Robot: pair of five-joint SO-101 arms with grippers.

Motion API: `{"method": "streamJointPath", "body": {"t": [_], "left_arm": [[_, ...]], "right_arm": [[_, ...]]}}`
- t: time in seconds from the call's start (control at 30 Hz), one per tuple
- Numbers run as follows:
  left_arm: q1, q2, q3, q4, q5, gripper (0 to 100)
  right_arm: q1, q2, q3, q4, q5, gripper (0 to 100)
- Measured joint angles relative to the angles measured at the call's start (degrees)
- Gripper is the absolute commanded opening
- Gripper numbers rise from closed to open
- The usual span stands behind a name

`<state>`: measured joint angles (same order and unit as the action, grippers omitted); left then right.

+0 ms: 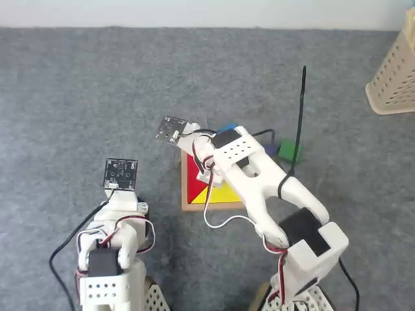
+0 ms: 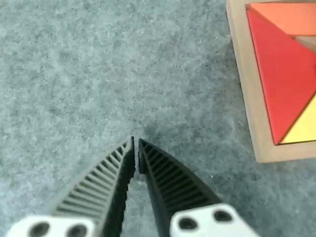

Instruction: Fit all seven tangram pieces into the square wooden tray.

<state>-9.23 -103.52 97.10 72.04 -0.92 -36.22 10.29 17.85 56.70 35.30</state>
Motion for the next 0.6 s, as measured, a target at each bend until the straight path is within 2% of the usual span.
{"method": "streamJointPath", "body": {"t": [0.1,0.3,0.43,0.6], "left_arm": [[0.0,0.0,0.0,0.0,0.0,2],[0.0,0.0,0.0,0.0,0.0,2],[0.0,0.0,0.0,0.0,0.0,2],[0.0,0.0,0.0,0.0,0.0,2]], "right_arm": [[0.0,0.0,0.0,0.2,-0.3,15.2],[0.4,-4.1,0.0,0.7,-7.9,4.0],[2.9,-10.4,2.5,0.6,-11.4,2.5],[5.5,-11.6,9.6,-4.5,-12.2,2.4]]}}
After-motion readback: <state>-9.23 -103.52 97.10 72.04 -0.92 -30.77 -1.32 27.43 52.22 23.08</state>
